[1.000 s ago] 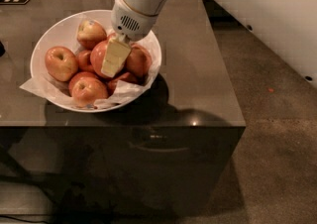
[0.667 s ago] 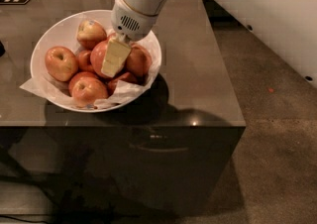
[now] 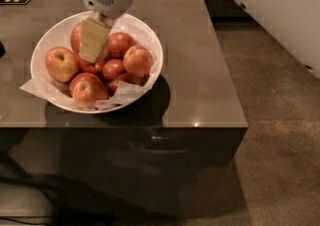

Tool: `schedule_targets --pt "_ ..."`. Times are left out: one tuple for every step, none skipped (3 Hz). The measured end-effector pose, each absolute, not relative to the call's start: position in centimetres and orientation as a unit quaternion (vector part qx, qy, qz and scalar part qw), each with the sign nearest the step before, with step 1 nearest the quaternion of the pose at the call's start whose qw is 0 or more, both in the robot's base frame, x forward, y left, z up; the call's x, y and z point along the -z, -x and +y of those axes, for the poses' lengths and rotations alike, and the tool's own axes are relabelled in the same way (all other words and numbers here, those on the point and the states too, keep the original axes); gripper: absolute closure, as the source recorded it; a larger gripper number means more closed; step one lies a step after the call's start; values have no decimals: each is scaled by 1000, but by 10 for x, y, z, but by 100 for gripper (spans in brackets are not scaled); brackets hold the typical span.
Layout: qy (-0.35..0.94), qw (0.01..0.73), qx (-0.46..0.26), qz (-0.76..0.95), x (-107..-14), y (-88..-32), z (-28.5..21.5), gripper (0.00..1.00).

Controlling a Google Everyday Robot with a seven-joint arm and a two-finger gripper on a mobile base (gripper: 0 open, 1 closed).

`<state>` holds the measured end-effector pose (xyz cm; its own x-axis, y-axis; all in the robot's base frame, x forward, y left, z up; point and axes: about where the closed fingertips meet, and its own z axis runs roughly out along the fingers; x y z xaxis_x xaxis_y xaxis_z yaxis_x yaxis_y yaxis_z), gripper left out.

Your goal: Pick apple from white bowl

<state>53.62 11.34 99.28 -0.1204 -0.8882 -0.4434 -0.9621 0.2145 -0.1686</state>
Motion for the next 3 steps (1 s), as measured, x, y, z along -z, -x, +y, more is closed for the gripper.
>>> schedule_targets --pt "627 239 -58 739 -1023 -531 130 100" --pt "627 246 -41 738 -1045 -528 134 100" --pt "622 256 -24 739 -1070 -526 130 100"
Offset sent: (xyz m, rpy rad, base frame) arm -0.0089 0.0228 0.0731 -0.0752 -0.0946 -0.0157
